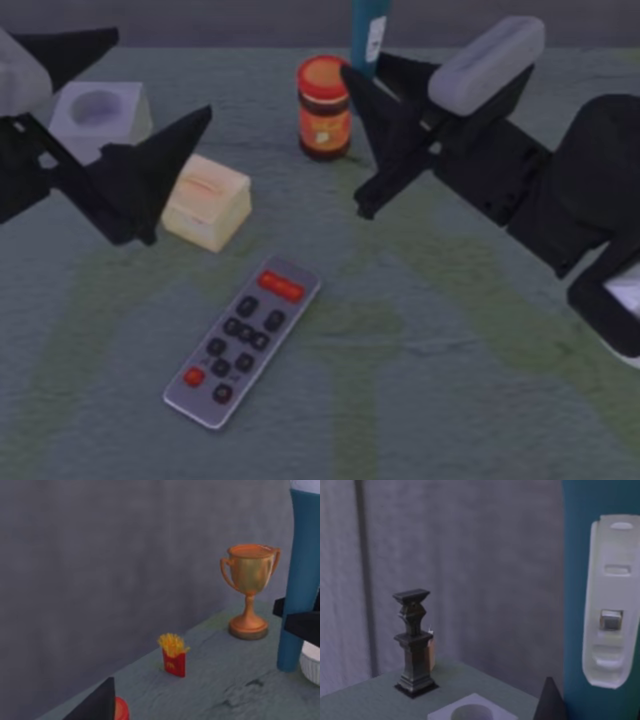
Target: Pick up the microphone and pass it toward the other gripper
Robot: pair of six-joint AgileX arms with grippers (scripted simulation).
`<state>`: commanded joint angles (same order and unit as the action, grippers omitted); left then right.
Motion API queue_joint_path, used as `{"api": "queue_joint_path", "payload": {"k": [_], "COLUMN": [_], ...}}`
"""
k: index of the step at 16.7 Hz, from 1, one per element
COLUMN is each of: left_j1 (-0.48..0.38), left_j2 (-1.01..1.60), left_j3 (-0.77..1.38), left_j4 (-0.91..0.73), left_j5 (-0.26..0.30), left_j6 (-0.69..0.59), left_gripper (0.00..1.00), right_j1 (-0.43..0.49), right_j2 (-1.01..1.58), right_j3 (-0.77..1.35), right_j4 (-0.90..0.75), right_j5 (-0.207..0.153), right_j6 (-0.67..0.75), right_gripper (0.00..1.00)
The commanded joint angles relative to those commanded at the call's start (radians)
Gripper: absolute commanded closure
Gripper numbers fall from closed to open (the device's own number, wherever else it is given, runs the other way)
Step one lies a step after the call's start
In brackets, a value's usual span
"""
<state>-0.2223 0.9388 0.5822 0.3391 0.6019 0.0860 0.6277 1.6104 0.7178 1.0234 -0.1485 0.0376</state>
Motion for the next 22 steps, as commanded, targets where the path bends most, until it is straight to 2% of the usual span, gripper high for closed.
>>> {"api": "queue_joint_path", "payload": {"k": [4,6,8,13,15,22], "left_j1": [-0.053,-0.068,-0.073,-0.070,-0.095,-0.260], "left_j2": [0.238,0.301,0.321,0.320,0.355,0.596], "left_j3": [0.136,0.173,0.184,0.182,0.211,0.403], "left_j4": [0.079,0.100,0.106,0.105,0.114,0.171], "left_j5": [0.142,0.182,0.195,0.191,0.171,0.012], "left_j6": [0.020,0.026,0.027,0.026,0.026,0.018], "left_gripper": [0.00,0.00,0.00,0.00,0.00,0.00], "right_j1": [0.000,0.000,0.000,0.000,0.000,0.000], "right_j2": [0.000,0.000,0.000,0.000,0.000,0.000], "right_j3": [0.000,0.000,0.000,0.000,0.000,0.000], "right_j4": [0.000,0.000,0.000,0.000,0.000,0.000], "right_j5": [0.000,0.000,0.000,0.000,0.000,0.000], "right_j6": [0.000,0.000,0.000,0.000,0.000,0.000], "right_gripper": [1.00,1.00,1.00,1.00,1.00,1.00]}}
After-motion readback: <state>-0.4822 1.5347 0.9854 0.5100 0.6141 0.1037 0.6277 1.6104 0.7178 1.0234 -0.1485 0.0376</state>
